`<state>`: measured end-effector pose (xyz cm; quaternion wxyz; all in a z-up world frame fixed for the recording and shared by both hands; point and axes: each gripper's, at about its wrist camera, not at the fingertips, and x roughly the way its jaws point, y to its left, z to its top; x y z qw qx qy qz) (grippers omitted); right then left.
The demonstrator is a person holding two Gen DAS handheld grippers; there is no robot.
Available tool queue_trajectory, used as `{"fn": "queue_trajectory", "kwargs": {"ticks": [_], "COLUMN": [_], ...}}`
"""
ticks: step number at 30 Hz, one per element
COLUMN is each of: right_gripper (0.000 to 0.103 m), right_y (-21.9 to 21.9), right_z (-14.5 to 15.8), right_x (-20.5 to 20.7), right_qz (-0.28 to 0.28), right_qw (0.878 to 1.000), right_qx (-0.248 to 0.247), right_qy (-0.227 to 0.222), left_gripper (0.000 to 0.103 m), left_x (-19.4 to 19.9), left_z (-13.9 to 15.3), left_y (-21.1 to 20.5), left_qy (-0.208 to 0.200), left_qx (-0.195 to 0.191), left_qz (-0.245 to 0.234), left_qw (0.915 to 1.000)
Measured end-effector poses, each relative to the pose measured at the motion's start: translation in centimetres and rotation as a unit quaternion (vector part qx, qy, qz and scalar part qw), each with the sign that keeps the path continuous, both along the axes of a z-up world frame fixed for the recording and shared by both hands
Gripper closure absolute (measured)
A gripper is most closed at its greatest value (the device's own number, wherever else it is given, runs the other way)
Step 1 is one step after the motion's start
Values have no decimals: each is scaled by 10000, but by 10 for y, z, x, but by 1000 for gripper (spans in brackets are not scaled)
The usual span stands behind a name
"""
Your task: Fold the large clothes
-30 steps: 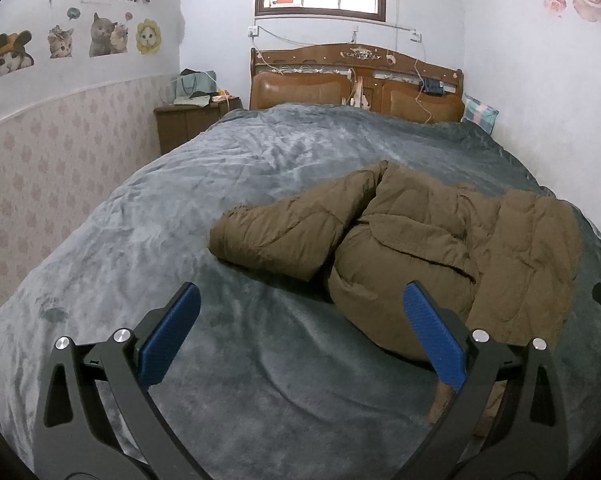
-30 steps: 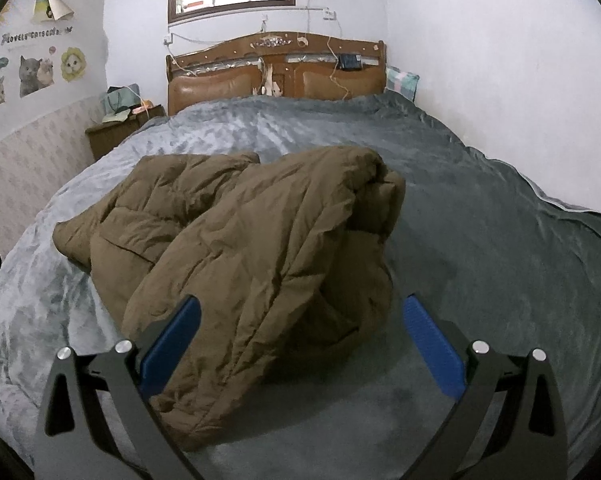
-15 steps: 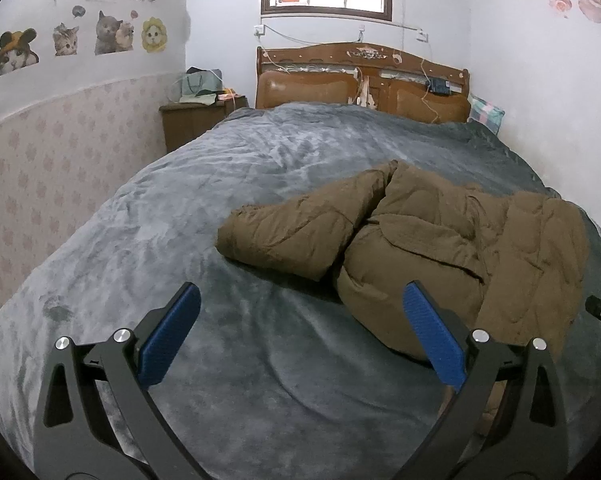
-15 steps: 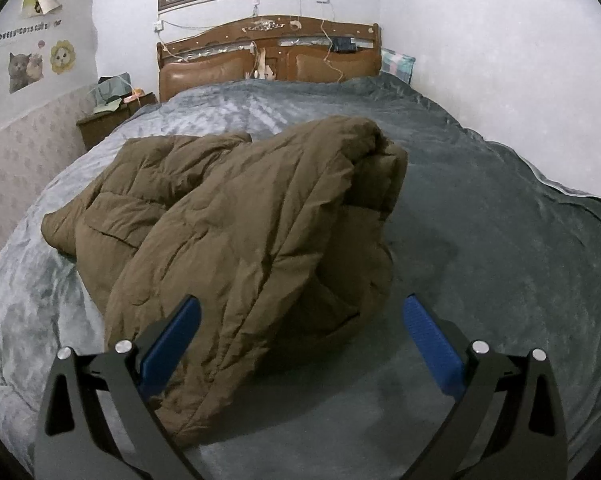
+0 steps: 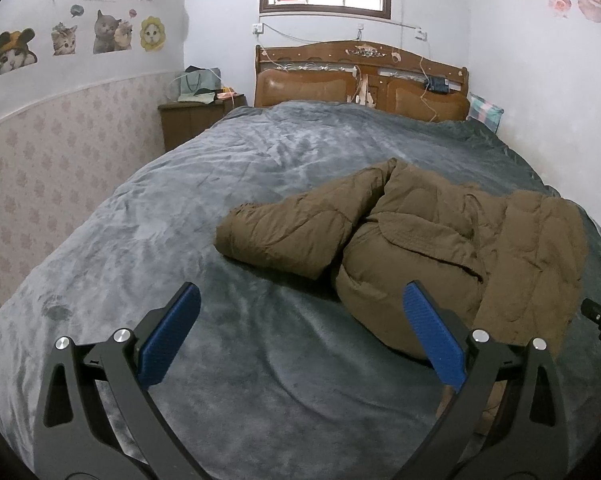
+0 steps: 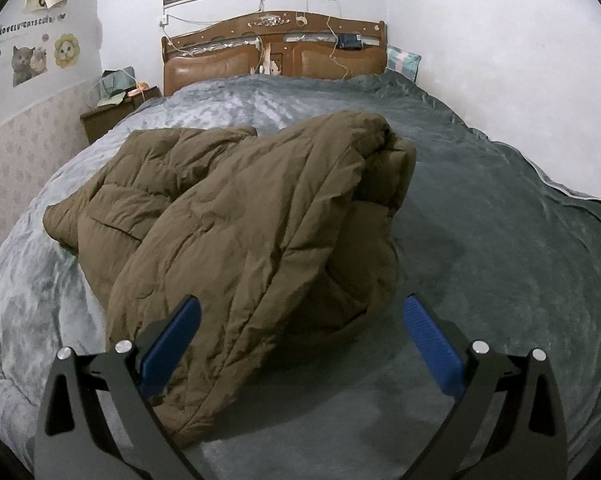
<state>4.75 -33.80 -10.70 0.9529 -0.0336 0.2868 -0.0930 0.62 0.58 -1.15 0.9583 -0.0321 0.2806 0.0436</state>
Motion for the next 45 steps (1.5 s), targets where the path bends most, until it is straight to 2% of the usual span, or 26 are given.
{"fn": "queue_trajectory", "kwargs": {"ticks": [20, 24, 26, 27, 28, 32, 33, 37, 40, 45], "right_gripper": [2, 2, 14, 24, 27, 27, 32, 68, 87, 92], "right_y": [3, 0, -5, -6, -7, -7, -9, -10, -13, -33], "right_z": [-8, -15, -21, -25, -29, -38, -39, -44, -35, 7], "right_x": [6, 15, 21, 25, 28, 38, 41, 51, 54, 62], "right_qz": [-5, -48, -83, -115, -142, -133, -99, 171, 217, 71], "right_qw": [9999, 9998, 9990, 9985, 9982, 9974, 9970, 9938, 9940, 9982], "right_qx": [-50, 83, 297, 354, 353, 442, 517, 872, 918, 571], "right_qy": [110, 180, 309, 393, 457, 559, 568, 671, 546, 153], "left_gripper": [3, 3, 3, 3, 3, 3, 3, 3, 3, 3], "left_x": [-1, -1, -1, -1, -1, -2, -1, 4, 8, 16], "left_z": [0, -1, -2, -2, -2, -2, -3, -9, -12, -13], "left_y": [0, -1, -1, -1, 0, 3, 3, 5, 8, 11], "left_qy": [-8, 6, 10, 3, -8, -92, -96, 1, 39, -21], "left_qx": [-7, 13, 39, 24, 2, -36, -33, -61, -48, 5], "left_qz": [7, 13, 18, 13, 12, 50, 63, 107, 166, 246], "left_qw": [10000, 10000, 10000, 10000, 10000, 9999, 9999, 9999, 9998, 9997]}}
